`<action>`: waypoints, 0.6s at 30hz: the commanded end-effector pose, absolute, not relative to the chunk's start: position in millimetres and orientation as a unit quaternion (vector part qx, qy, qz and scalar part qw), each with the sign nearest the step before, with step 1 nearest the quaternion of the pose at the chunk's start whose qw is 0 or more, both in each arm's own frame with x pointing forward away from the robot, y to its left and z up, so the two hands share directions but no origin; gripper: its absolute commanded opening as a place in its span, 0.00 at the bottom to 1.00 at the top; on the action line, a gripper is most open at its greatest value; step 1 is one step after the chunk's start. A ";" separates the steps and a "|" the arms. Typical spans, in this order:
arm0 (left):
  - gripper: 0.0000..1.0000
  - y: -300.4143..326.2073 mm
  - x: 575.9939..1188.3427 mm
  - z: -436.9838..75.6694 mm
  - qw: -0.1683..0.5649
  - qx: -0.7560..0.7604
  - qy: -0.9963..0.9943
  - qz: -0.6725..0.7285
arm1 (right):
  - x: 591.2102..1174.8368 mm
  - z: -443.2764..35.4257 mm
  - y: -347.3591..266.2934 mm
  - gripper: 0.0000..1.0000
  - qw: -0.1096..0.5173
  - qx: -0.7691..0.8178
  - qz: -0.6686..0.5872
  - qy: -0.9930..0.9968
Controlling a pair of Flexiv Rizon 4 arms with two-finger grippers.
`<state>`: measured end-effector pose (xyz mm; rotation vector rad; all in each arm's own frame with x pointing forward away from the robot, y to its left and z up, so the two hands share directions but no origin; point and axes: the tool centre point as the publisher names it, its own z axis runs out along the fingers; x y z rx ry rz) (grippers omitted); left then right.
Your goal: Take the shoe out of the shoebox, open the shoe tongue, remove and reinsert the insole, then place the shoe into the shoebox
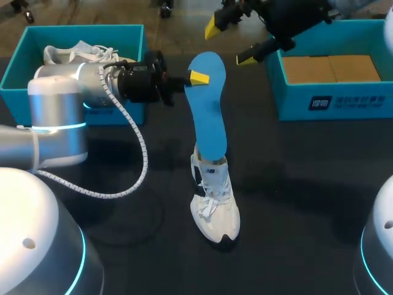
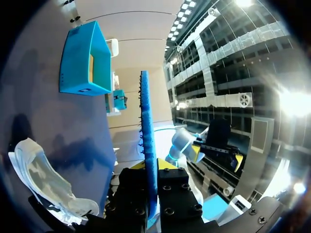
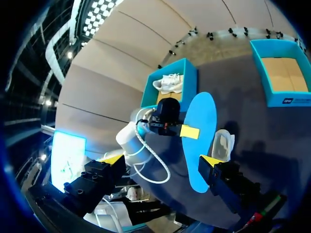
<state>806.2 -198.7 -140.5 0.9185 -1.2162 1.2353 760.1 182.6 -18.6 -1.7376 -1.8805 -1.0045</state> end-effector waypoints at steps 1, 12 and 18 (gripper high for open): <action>0.00 -198.9 806.1 -140.0 0.556 0.389 -0.516 0.523 | 760.9 -10.2 191.2 1.00 0.085 -0.672 -0.245 -0.694; 0.00 -198.9 806.1 -140.0 0.556 0.389 -0.516 0.523 | 761.9 -25.0 191.7 1.00 0.024 -0.708 -0.152 -0.690; 0.00 -198.9 806.1 -140.0 0.556 0.389 -0.516 0.523 | 766.9 -41.8 194.5 1.00 -0.018 -0.735 -0.099 -0.671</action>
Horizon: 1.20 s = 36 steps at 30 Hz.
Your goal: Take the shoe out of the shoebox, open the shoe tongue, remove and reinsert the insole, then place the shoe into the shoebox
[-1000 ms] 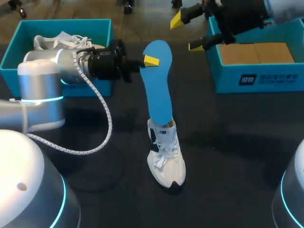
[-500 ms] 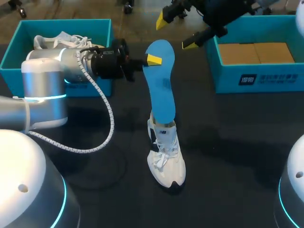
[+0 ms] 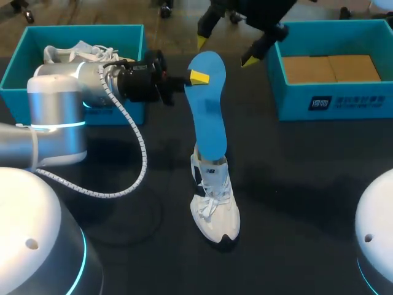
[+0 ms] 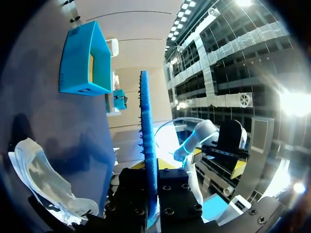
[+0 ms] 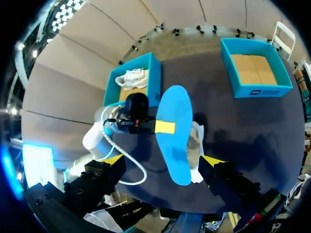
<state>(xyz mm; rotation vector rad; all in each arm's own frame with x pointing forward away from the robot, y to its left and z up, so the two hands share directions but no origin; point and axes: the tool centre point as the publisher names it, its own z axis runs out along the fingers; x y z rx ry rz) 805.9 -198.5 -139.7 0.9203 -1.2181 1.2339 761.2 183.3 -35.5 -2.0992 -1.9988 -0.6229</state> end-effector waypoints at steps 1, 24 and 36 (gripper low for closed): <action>0.00 -198.9 806.1 -140.0 0.556 0.389 -0.516 0.523 | 767.5 -44.3 195.1 1.00 -0.028 -0.738 -0.090 -0.668; 0.00 -198.9 806.1 -140.0 0.556 0.389 -0.516 0.523 | 769.0 -54.1 200.4 1.00 -0.049 -0.730 -0.060 -0.679; 0.00 -198.9 806.1 -140.0 0.556 0.389 -0.516 0.523 | 766.8 -49.0 204.0 1.00 -0.068 -0.726 -0.050 -0.683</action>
